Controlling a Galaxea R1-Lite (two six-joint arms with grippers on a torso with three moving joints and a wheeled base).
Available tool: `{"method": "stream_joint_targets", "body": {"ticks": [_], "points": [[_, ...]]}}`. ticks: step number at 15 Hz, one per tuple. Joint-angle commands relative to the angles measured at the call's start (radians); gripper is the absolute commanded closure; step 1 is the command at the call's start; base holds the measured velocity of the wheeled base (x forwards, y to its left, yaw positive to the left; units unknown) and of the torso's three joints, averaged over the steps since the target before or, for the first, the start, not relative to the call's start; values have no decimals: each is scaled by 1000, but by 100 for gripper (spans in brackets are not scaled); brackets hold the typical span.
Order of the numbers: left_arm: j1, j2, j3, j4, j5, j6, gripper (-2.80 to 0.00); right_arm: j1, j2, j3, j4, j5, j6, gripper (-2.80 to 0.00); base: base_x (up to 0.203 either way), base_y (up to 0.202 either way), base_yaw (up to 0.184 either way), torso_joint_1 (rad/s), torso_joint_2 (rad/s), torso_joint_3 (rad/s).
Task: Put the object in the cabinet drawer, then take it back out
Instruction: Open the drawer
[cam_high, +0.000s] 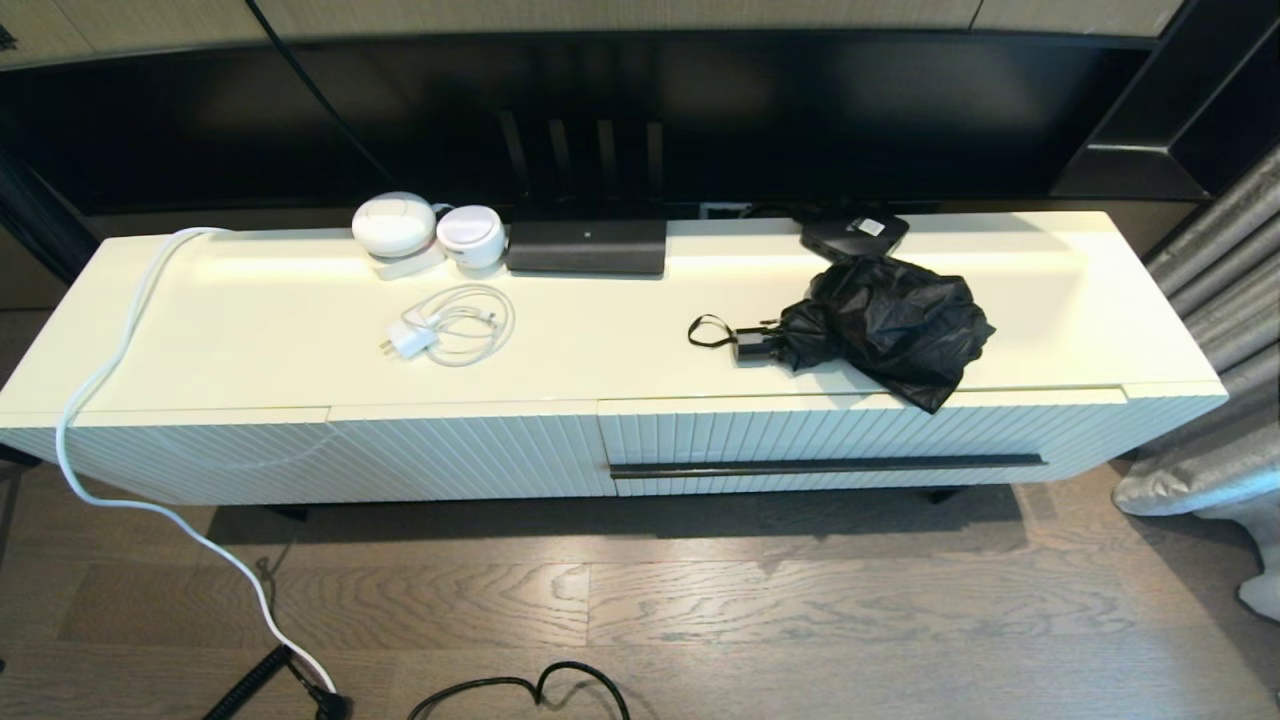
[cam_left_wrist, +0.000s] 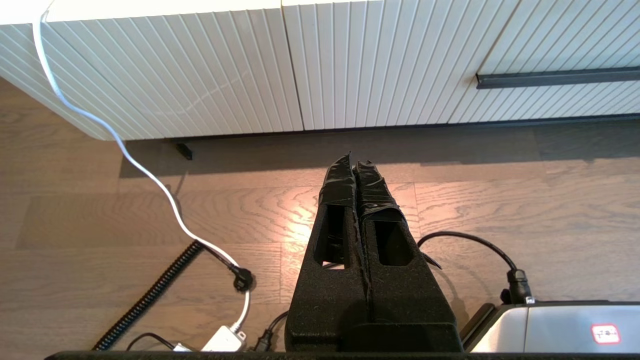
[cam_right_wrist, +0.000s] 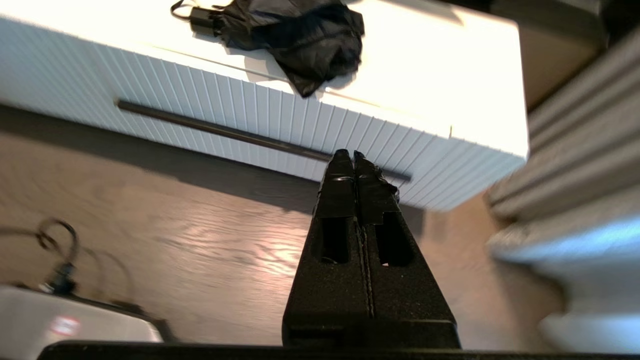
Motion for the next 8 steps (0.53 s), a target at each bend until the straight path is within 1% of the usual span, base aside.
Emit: {"method": "stream_joint_targets", "body": {"ticks": [1, 3, 5, 8], "points": [[0, 2, 2, 0, 0, -1, 0, 20, 140, -77, 21, 22, -166, 0, 0, 0, 0, 0, 0, 0], [-1, 2, 2, 0, 0, 0, 0, 33, 197, -123, 60, 42, -319, 0, 0, 0, 0, 0, 0, 0], [-1, 2, 2, 0, 0, 0, 0, 36, 278, -178, 104, 52, -445, 0, 0, 0, 0, 0, 0, 0], [1, 2, 2, 0, -2, 0, 0, 36, 394, -245, 123, 59, -575, 0, 0, 0, 0, 0, 0, 0]]}}
